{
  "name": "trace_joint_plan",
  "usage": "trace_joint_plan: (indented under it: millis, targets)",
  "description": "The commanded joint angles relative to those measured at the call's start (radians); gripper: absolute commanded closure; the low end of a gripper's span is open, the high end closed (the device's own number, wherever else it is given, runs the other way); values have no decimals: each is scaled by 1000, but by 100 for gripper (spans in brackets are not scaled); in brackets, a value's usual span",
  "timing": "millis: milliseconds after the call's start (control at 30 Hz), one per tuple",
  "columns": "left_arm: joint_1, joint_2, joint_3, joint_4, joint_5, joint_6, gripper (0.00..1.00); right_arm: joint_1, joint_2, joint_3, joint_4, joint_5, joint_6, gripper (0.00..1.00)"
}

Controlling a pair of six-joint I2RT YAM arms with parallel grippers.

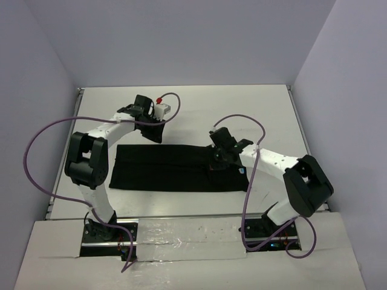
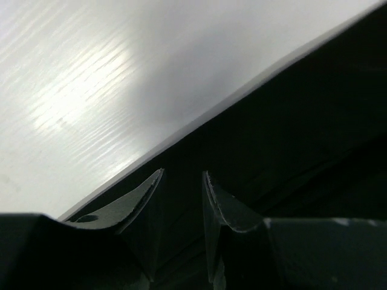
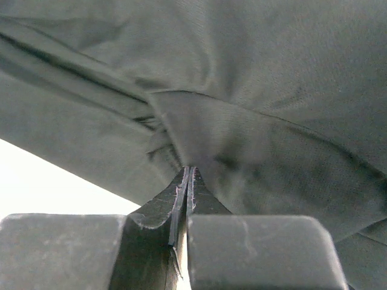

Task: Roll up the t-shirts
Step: Fold the T-shirt at the center of the board.

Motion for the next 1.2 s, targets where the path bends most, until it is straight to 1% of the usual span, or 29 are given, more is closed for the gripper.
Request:
trace_joint_plan:
  millis: [0, 33, 133, 167, 233, 267, 367, 433, 567, 600, 700, 833, 933, 1167]
  targets:
    - [-70, -82, 108, -44, 169, -46, 61, -1, -5, 3, 36, 32, 42, 98]
    - [-137, -99, 112, -32, 225, -81, 62, -23, -24, -9, 46, 27, 67, 98]
    - [-263, -81, 109, 7, 251, -107, 60, -79, -63, -56, 82, 12, 112, 98]
    - [-336, -68, 89, 22, 247, -133, 57, -92, -71, -78, 91, 13, 119, 98]
    - [-386, -35, 62, 82, 225, -164, 57, -115, -81, -93, 94, 12, 147, 98]
    - [-415, -24, 43, 100, 189, -231, 57, -141, -87, -113, 100, 3, 154, 98]
    - [-444, 5, 36, 158, 143, -292, 57, -196, -101, -164, 132, 6, 184, 98]
    - [-461, 27, 55, 168, 115, -308, 57, -216, -117, -187, 149, 6, 197, 97]
    - [-518, 67, 114, 108, -3, -284, 59, -230, -135, -221, 163, 35, 201, 97]
    - [-519, 70, 111, 100, -46, -282, 59, -232, -141, -225, 164, 36, 205, 96]
    - [-521, 77, 83, 73, -82, -271, 60, -232, -157, -242, 184, 41, 216, 95]
    - [-525, 87, 80, 82, -7, -297, 60, -233, -138, -239, 194, 49, 219, 94]
    - [-536, 93, 94, 71, -5, -294, 60, -233, -126, -239, 200, 46, 219, 94]
    - [-536, 104, 59, 71, 7, -302, 60, -233, -114, -228, 197, 53, 217, 93]
